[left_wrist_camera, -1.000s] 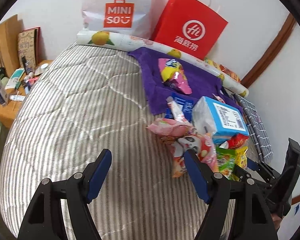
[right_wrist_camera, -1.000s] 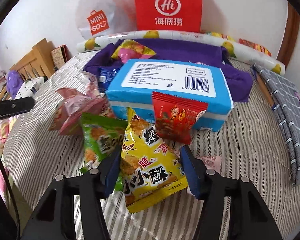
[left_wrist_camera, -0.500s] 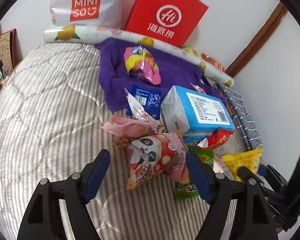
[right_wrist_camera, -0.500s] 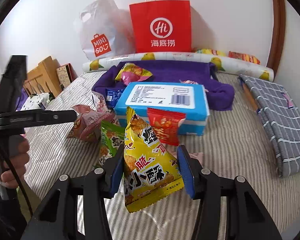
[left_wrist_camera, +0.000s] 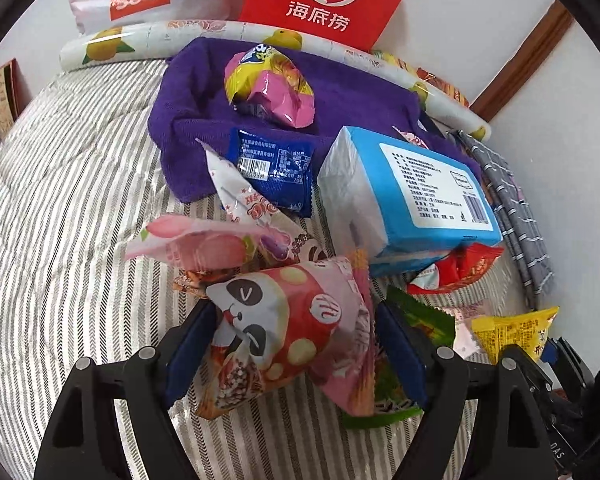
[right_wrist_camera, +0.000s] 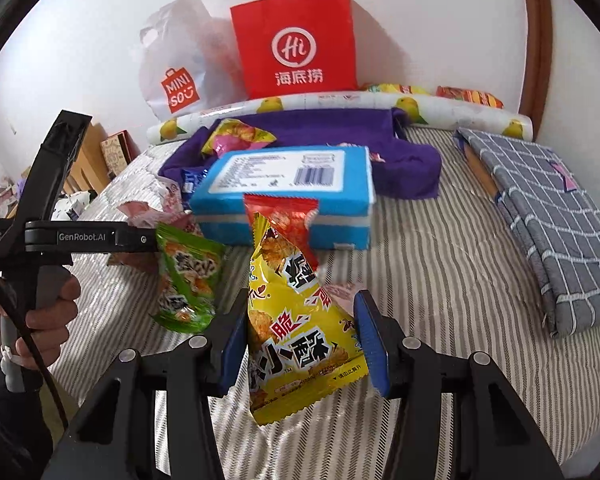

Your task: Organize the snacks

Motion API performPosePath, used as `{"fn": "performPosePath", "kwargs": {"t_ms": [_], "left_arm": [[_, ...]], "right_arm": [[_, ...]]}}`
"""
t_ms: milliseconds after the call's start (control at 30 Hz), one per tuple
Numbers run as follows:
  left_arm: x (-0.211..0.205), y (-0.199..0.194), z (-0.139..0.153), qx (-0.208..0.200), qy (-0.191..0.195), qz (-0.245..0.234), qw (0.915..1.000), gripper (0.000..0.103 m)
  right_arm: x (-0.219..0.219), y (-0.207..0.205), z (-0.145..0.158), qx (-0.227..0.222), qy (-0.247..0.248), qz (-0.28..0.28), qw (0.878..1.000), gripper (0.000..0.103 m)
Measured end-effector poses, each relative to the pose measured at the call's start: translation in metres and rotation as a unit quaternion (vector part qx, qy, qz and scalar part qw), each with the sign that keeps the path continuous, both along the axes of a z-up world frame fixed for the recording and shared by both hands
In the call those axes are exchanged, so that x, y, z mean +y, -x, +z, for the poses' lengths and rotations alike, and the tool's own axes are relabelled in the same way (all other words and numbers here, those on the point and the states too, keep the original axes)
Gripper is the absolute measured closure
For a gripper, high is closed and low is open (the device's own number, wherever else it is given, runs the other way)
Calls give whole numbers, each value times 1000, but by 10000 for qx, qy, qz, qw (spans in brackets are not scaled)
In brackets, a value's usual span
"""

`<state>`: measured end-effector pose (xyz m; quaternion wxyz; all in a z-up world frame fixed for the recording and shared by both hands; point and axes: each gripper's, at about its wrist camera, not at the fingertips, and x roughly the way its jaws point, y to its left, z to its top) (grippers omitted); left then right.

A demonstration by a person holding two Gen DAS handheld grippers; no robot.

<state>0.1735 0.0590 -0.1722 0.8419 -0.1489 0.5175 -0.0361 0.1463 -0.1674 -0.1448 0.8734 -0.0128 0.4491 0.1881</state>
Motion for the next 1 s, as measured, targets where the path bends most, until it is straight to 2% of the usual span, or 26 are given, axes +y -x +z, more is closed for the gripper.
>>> {"fn": "performPosePath", "kwargs": {"t_ms": [100, 200, 300, 767, 1000], "left_arm": [[-2, 2, 4, -89, -41, -2, 10000, 26], [-3, 6, 9, -159, -59, -35, 9999, 35], [-3, 11, 14, -266, 13, -118, 9996, 38], [3, 41, 41, -615, 188, -103, 9979, 38], [2, 51, 60, -823, 333, -110, 9960, 38]], "right_arm": [[-5, -1, -4, 58, -63, 24, 10000, 52], [-7, -1, -7, 76, -67, 5, 9999, 52], [-8, 1, -8, 91, -87, -18, 9999, 52], [-18, 22, -4, 120, 12, -163, 9998, 52], [-23, 29, 12, 35, 69, -290, 9996, 52]]}}
